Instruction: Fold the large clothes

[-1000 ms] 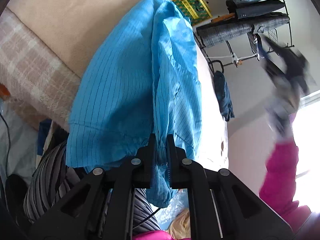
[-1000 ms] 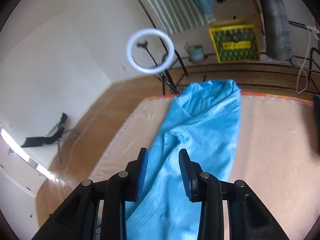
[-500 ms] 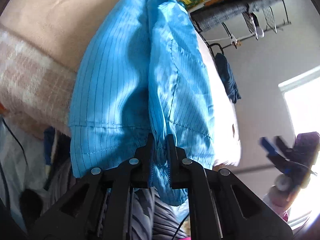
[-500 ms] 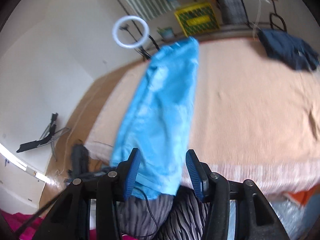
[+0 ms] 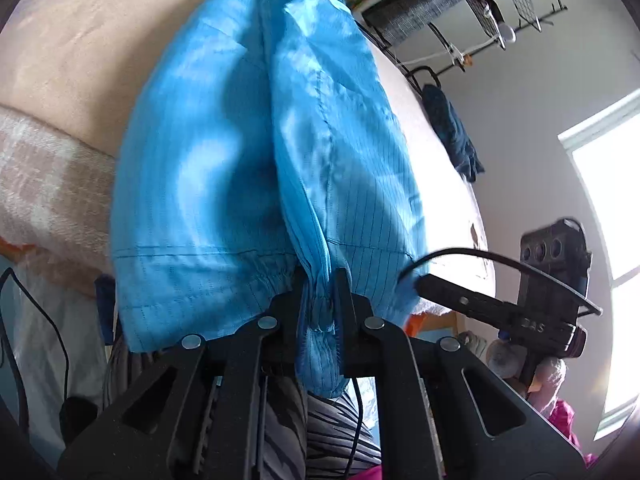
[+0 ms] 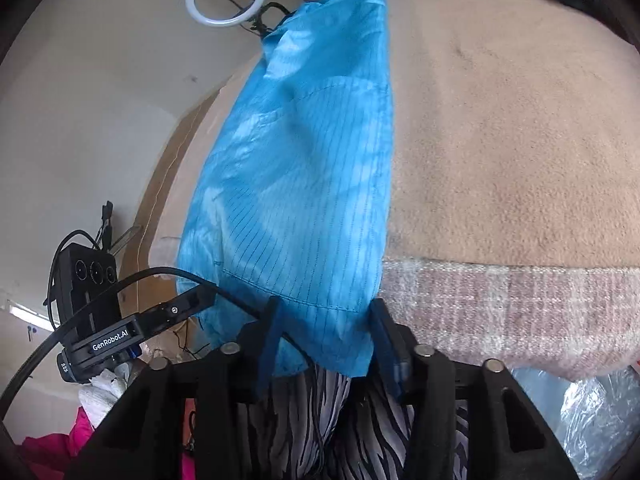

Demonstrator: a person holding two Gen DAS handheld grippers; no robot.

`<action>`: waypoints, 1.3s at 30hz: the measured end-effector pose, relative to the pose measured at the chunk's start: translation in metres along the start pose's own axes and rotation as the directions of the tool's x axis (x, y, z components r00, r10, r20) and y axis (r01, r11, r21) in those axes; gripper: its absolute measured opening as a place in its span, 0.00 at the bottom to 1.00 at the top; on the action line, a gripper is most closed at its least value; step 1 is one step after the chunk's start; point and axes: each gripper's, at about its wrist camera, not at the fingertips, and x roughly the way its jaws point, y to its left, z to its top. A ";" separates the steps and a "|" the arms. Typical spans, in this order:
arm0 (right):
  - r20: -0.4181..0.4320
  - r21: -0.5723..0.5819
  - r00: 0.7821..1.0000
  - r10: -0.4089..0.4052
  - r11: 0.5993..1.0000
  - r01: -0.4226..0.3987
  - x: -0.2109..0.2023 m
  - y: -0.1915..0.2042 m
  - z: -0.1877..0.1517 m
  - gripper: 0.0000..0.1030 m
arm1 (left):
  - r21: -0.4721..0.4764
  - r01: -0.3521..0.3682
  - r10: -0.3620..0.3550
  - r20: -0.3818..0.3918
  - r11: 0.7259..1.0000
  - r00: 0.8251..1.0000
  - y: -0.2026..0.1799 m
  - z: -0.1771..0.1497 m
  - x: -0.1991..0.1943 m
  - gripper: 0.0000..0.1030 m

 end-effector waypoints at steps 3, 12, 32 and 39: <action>-0.004 -0.023 1.000 -0.014 1.000 0.014 -0.004 0.003 -0.005 0.02 | 0.013 0.000 0.000 -0.004 1.000 1.000 -0.007 0.001 0.004 0.07; -0.002 -0.089 0.997 -0.072 0.993 0.072 -0.027 0.003 -0.007 0.32 | 0.087 0.008 -0.006 -0.022 0.996 1.000 -0.013 -0.001 -0.028 0.26; -0.006 -0.001 1.000 0.016 1.000 -0.016 -0.009 -0.007 -0.006 0.49 | -0.109 0.005 -0.005 -0.004 0.994 1.000 0.067 0.025 -0.045 0.17; 0.205 -0.146 0.975 -0.088 0.982 0.119 -0.099 0.028 -0.012 0.48 | -0.103 0.036 -0.033 0.031 0.994 0.999 0.060 0.032 -0.058 0.02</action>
